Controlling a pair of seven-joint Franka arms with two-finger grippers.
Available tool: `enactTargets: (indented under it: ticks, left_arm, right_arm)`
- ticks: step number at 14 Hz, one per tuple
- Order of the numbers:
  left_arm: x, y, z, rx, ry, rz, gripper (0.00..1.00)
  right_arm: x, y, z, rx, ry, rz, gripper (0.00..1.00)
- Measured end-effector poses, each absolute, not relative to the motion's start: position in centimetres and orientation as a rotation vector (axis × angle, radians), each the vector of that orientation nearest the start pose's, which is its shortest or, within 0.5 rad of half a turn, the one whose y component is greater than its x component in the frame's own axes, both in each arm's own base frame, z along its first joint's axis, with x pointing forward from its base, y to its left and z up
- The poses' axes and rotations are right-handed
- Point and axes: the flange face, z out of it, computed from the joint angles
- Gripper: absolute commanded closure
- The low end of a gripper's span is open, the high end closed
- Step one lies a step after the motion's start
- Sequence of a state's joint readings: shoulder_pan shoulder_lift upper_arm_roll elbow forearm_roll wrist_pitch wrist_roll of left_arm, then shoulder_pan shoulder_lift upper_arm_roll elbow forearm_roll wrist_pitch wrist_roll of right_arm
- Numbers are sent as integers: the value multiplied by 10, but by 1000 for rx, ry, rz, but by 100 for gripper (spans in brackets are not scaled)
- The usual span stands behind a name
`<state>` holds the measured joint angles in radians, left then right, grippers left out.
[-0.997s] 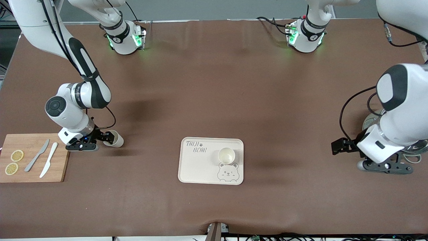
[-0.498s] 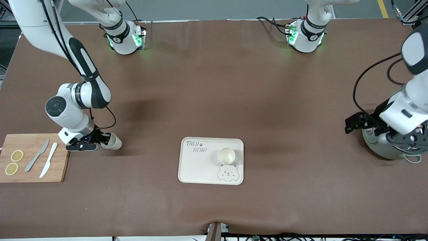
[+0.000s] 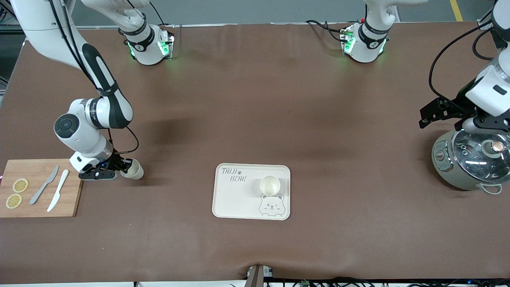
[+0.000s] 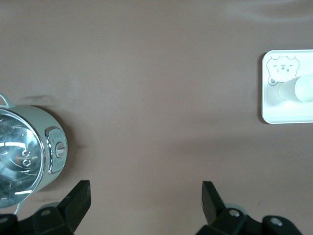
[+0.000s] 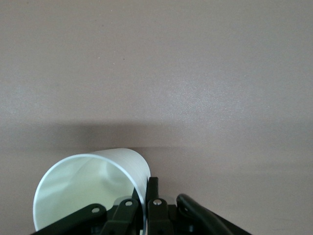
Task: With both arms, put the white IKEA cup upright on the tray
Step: 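Carry the second cup with the right gripper onto the tray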
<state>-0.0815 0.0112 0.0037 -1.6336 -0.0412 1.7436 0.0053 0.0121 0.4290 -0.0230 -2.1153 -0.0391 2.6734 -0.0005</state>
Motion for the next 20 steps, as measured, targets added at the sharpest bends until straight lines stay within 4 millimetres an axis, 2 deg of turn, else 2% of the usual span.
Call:
enactTargets:
  ticks: [4,7,10,12,13,17,20]
  left_arm:
    - [558,-45,621,-3179,119,-197,0]
    - [552,-37,635,-3177,97,-240,0]
    - [548,-28,644,-3174,78,-267,0]
    - [548,-28,644,-3174,78,-267,0]
    - [548,-28,643,-3174,78,-264,0]
    - [559,-33,635,-3176,91,-242,0]
    - [575,-40,632,-3177,108,-226,0]
  right_arm:
    - [592,-5,227,-3170,-38,-134,100]
    - [598,-3,262,-3158,-7,-47,100]
    - [602,14,306,-3091,58,2,100]
    - [606,37,330,-3067,130,19,100]
    - [609,55,340,-3062,177,20,100]
    - [611,143,369,-3030,349,-36,100]
    - [609,181,381,-3005,440,-60,100]
